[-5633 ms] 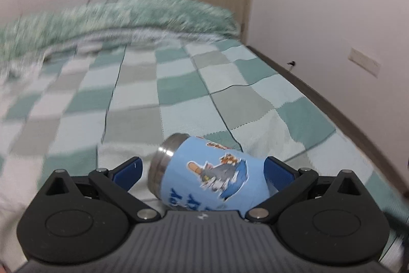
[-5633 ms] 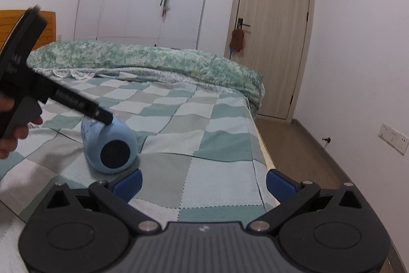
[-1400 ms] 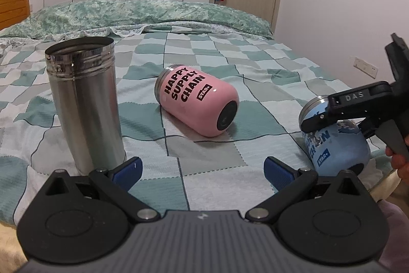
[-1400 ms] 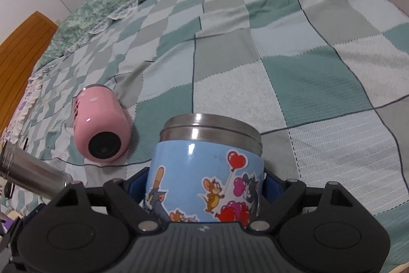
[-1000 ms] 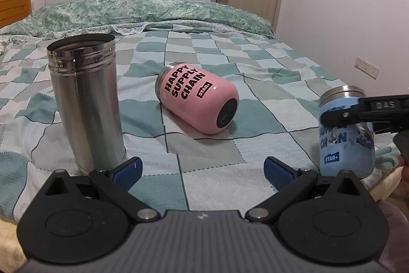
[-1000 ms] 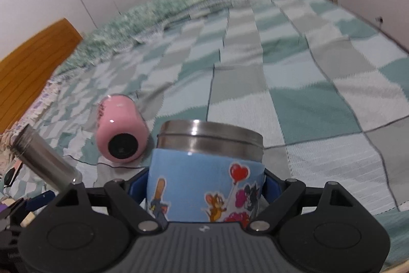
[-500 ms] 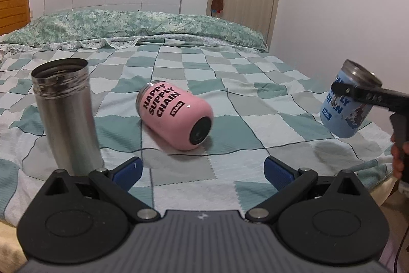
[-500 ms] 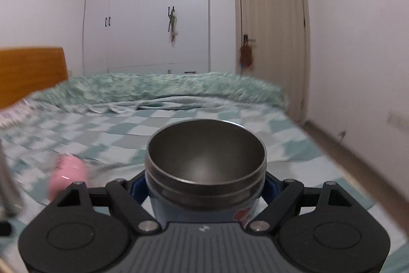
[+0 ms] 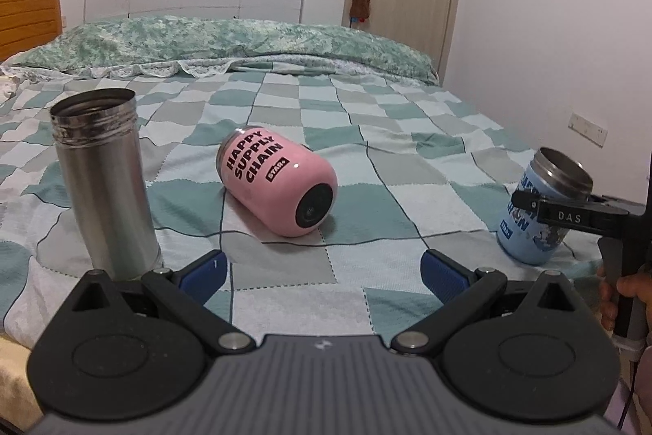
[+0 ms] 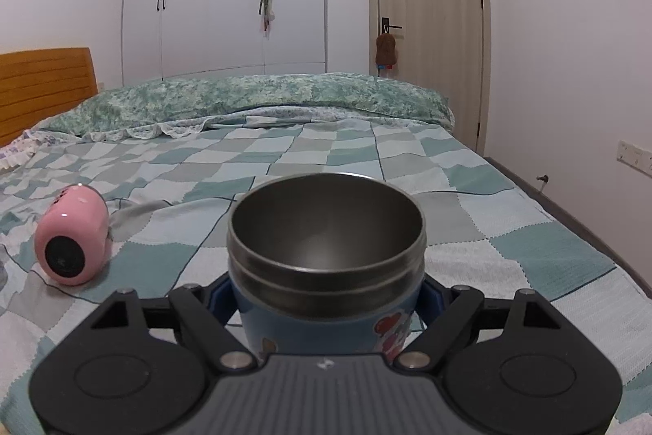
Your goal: Flip cup upright
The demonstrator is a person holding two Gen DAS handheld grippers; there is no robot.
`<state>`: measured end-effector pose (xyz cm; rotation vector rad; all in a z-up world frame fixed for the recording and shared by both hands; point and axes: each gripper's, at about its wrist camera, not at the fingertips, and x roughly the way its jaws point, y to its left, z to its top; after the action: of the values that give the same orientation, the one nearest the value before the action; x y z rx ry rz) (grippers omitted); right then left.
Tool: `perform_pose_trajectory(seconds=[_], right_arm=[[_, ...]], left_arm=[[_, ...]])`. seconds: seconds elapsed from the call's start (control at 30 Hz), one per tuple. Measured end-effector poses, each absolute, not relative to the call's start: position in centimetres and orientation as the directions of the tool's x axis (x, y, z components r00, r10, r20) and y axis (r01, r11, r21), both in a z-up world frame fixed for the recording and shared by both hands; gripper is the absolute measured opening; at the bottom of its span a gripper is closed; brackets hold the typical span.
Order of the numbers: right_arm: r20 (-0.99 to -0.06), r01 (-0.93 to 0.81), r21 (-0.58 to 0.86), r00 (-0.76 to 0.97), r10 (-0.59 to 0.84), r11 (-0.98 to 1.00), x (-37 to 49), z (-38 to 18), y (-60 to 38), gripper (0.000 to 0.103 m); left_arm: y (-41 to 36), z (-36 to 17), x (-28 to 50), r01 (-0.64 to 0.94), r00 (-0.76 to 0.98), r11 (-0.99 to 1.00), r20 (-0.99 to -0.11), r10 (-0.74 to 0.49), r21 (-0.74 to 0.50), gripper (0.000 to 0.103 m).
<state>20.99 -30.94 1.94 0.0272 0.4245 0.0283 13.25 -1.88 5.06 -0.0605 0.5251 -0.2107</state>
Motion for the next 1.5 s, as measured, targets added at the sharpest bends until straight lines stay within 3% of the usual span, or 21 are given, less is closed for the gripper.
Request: perform_pose_trajectory(seconds=[0.03,0.1,0.37,0.57,1.17,1.5], right_arm=[[-0.41,-0.026,0.039,0.911,0.039,0.999,20.8,2.0,-31.1,0.085],[-0.385,-0.031,0.046,0.922,0.046,0.998,19.8,2.5,-31.0,0.103],[-0.18,-0.104,-0.01,0.979,0.101,0.994,11.2,4.6,-30.3,0.103],[-0.099,-0.137,-0.027,0.986,0.134,0.99,5.5,4.3,-28.4,0.103],[0.001,-0.087,-0.089,0.996,0.087,0.992,1.1,1.2,-26.1,0.103],[0.0,-0.085,-0.082,0.996,0.086,0.993,1.2,0.9,-26.1,0.103]], left_arm=[[-1.7,5.1,13.0,0.184,0.85,0.976,-0.479,-0.217,-0.116,0.103],[-1.6,5.4,12.4,0.178,0.864,0.978,-0.458,-0.209,-0.109,0.103],[-1.3,6.1,7.7,0.146,0.949,0.987,-0.273,-0.16,-0.071,0.103],[-1.4,5.1,4.5,0.133,0.976,0.99,-0.168,-0.138,-0.039,0.103],[-0.9,0.0,2.4,0.042,0.989,0.999,-0.144,-0.046,-0.03,0.103],[-1.5,-0.5,2.0,0.047,0.991,0.999,-0.127,-0.046,-0.002,0.103]])
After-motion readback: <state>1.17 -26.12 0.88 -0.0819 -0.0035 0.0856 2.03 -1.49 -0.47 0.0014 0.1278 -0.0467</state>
